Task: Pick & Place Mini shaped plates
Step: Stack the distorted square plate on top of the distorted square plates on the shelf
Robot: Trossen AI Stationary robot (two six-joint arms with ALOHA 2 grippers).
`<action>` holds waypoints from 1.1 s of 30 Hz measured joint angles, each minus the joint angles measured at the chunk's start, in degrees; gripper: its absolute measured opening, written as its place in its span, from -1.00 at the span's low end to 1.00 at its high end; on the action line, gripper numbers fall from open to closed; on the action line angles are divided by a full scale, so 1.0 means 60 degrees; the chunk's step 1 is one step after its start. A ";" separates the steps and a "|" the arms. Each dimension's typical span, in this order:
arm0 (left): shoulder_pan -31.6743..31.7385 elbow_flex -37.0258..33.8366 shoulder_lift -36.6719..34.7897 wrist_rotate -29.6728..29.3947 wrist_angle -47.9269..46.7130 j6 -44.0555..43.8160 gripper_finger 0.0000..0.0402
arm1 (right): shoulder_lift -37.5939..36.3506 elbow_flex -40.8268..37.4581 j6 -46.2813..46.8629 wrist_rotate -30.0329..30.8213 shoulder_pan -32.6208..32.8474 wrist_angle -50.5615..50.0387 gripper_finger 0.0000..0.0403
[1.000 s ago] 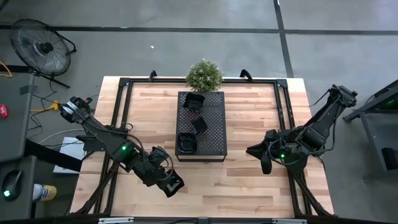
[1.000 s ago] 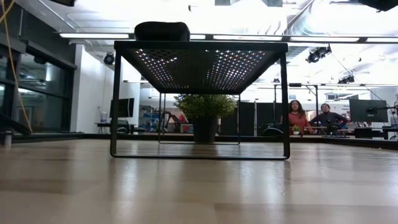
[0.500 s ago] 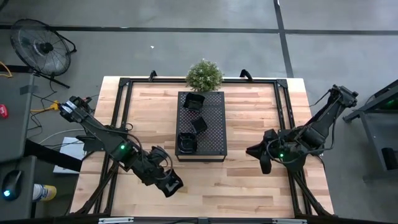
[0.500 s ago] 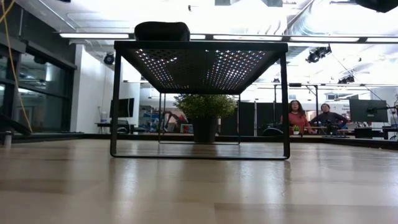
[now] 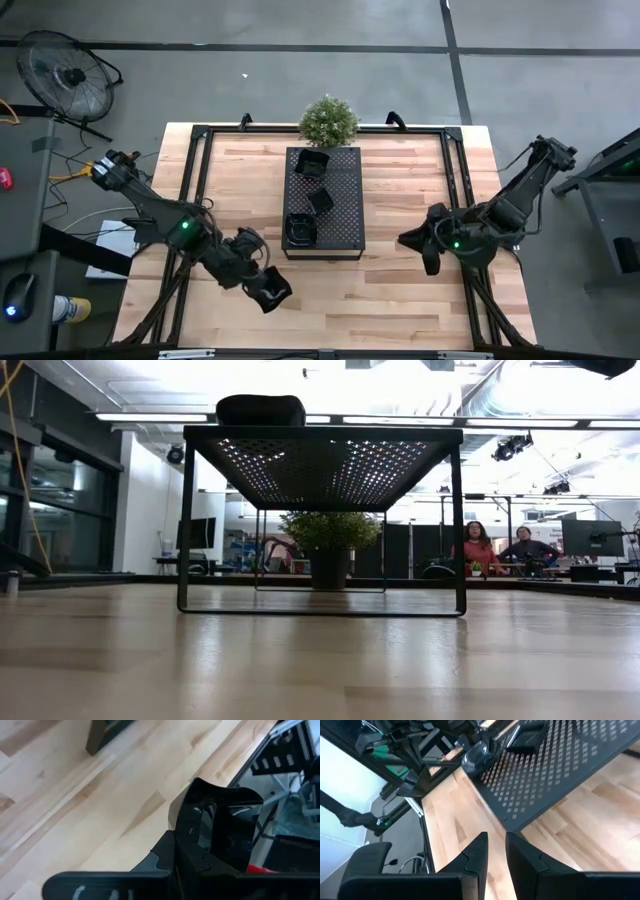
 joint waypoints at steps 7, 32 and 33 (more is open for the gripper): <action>0.1011 0.0000 -0.0567 -0.0048 -0.0110 0.0758 -1.00 | -0.0486 0.0000 -0.0657 0.0035 -0.0514 0.0004 -0.69; 0.4585 0.1722 -0.0595 0.0728 -0.1305 0.4021 -1.00 | -0.0554 0.0000 -0.1361 -0.0734 -0.1312 -0.0058 -0.69; 0.4631 0.1723 -0.0558 0.0639 -0.1406 0.3785 -1.00 | -0.0554 0.0000 -0.1361 -0.0734 -0.1312 -0.0058 -0.69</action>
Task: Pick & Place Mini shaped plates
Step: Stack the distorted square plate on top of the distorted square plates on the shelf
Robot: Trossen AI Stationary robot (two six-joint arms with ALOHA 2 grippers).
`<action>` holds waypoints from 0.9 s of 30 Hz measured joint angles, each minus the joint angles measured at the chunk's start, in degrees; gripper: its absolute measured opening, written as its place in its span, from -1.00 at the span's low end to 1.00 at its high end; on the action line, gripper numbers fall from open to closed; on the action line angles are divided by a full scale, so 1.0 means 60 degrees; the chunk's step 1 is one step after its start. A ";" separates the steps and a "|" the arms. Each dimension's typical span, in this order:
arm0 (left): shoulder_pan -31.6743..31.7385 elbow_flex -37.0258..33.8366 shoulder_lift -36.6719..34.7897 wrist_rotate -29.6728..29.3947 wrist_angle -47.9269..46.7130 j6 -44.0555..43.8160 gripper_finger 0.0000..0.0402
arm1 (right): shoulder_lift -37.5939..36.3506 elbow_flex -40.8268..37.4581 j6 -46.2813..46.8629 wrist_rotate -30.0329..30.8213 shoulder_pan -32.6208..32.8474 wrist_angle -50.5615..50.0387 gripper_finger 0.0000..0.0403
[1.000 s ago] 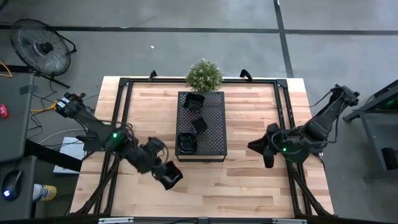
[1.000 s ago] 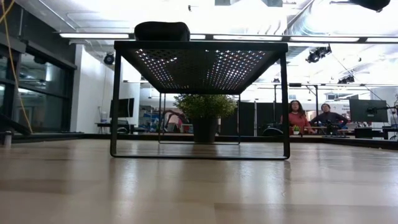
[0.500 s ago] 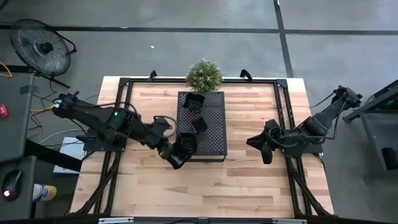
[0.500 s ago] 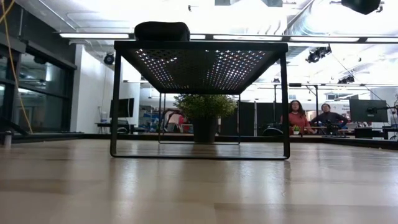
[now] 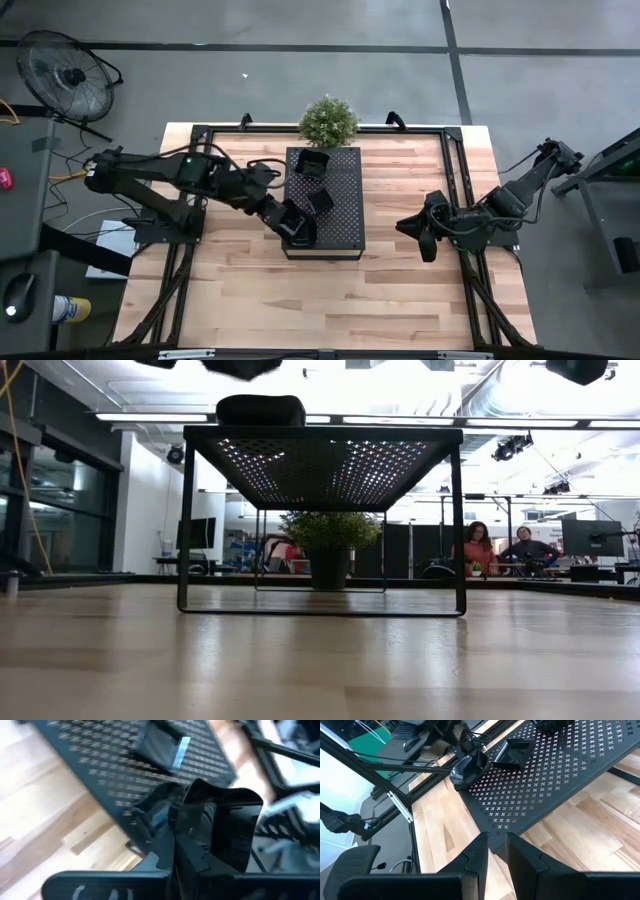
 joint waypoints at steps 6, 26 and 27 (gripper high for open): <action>-0.0020 -0.0010 0.0237 -0.0933 -0.0212 -0.0614 -1.00 | 0.0000 0.0000 0.0000 0.0007 0.0000 0.0027 -0.69; 0.4167 -0.0015 0.0790 0.0610 0.1832 0.1375 -1.00 | 0.0004 0.0000 -0.0106 -0.0013 0.0000 0.0062 -0.69; 0.4413 -0.0015 0.0844 0.0816 0.1844 0.1448 -1.00 | 0.0004 0.0000 -0.0090 -0.0016 0.0000 0.0060 -0.69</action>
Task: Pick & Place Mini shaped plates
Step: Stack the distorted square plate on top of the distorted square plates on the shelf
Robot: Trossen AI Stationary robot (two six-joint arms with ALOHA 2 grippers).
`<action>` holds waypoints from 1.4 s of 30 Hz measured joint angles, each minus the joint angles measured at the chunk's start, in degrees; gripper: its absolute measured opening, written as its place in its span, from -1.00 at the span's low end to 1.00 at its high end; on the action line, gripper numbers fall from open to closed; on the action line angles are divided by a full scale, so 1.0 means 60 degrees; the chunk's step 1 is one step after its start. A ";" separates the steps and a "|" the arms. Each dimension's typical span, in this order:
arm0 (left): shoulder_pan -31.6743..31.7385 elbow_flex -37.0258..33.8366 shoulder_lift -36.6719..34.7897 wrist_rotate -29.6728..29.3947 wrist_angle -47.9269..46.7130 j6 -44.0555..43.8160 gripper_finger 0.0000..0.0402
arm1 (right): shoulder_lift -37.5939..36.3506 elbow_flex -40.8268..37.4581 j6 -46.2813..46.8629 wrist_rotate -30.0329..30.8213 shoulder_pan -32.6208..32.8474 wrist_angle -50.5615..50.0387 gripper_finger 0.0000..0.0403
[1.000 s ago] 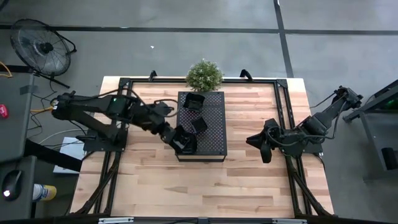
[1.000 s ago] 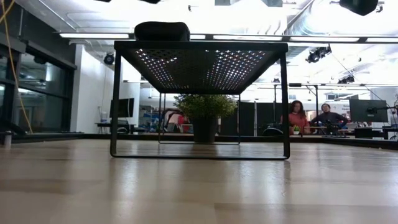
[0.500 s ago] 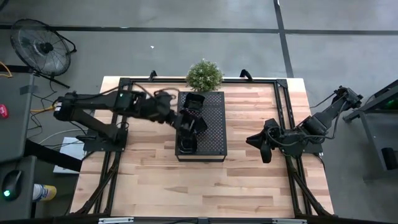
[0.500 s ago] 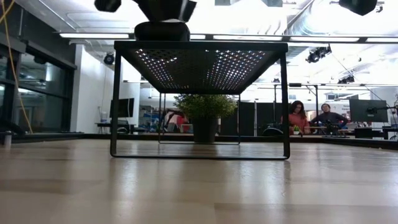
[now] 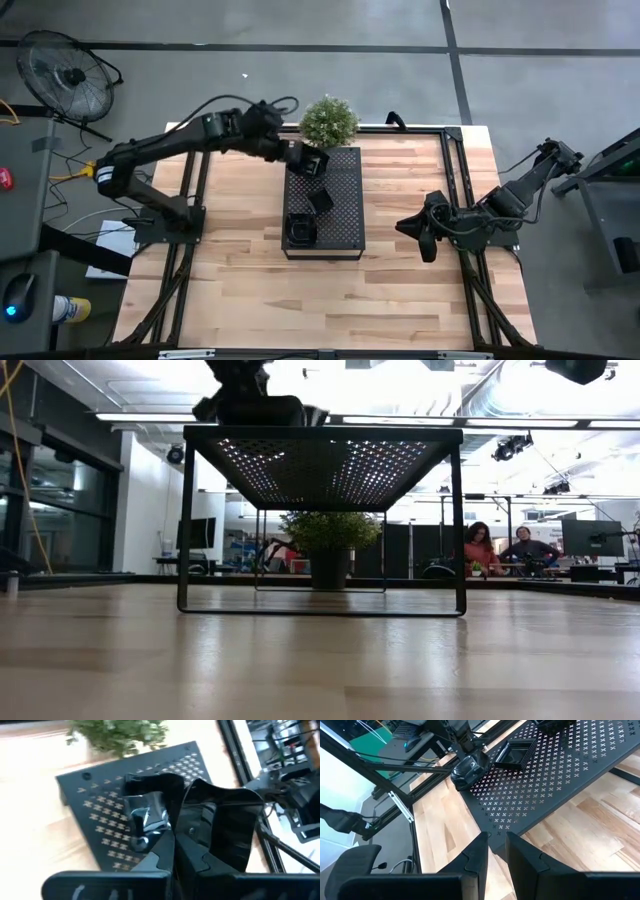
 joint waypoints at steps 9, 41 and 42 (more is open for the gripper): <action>0.1147 0.0001 0.0316 0.0865 0.0150 0.0190 -1.00 | 0.0000 0.0000 0.0467 0.0418 0.0000 0.0009 -0.69; 0.0558 0.0000 0.1241 0.0203 0.0389 -0.1059 -1.00 | 0.0000 0.0000 0.0487 0.1025 0.0000 0.0071 -0.69; 0.0558 -0.0004 0.1241 0.0220 0.0277 -0.1052 -1.00 | 0.0000 0.0000 0.0491 0.1011 0.0000 0.0071 -0.69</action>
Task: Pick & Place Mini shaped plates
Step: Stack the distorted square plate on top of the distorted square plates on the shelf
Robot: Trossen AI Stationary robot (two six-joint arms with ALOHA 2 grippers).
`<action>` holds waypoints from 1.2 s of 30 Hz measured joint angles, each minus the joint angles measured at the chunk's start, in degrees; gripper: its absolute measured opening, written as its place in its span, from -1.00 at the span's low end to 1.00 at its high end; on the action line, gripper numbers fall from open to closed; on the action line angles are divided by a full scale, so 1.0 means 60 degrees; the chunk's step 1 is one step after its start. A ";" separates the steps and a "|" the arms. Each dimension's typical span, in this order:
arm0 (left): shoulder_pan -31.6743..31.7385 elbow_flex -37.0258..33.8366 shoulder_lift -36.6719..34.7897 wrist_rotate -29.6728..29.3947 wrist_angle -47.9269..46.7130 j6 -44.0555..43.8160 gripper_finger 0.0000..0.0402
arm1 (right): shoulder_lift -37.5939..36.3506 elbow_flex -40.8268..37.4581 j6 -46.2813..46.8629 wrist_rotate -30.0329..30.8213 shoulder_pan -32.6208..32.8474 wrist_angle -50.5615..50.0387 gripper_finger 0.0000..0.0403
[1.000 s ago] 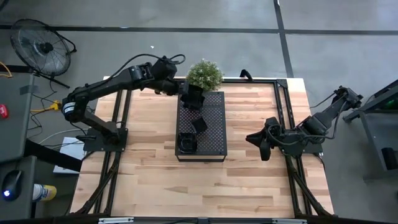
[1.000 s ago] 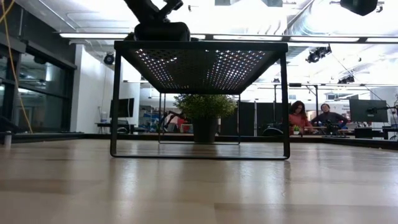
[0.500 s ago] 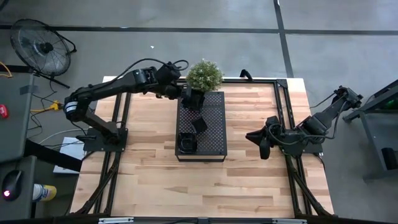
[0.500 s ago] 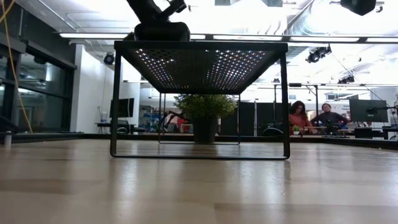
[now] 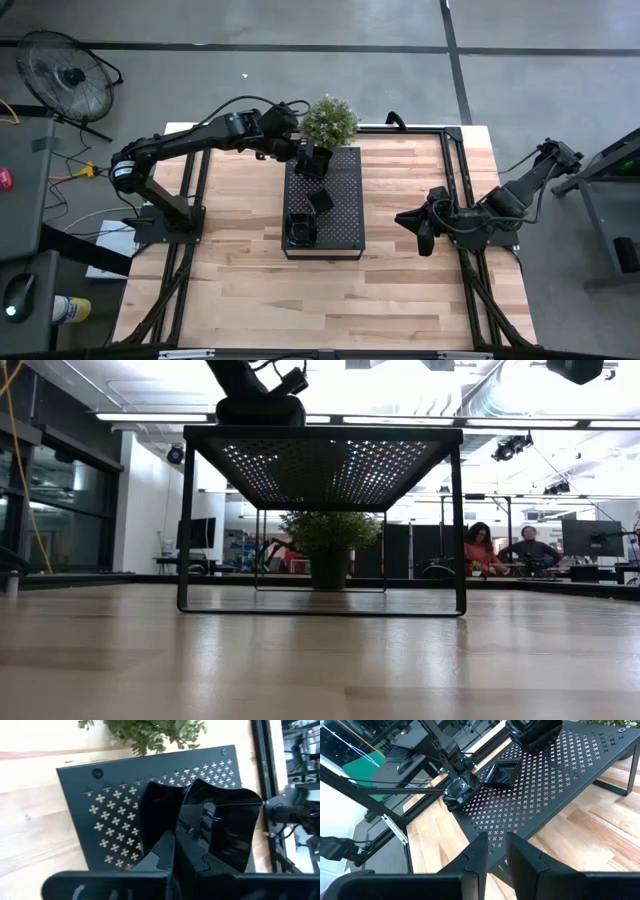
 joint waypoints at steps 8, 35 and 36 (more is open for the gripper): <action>0.0000 0.0004 -0.0011 -0.0146 -0.0173 0.0207 -1.00 | 0.0000 0.0000 -0.0040 -0.0037 0.0000 -0.0001 -0.69; 0.0007 0.0004 -0.0015 0.0284 -0.0173 0.0816 -0.60 | 0.0000 0.0000 -0.0044 -0.0044 0.0000 -0.0015 -0.69; 0.0009 0.0004 -0.0015 0.0284 -0.0173 0.0818 -0.60 | 0.0000 0.0000 -0.0044 -0.0044 0.0000 -0.0015 -0.69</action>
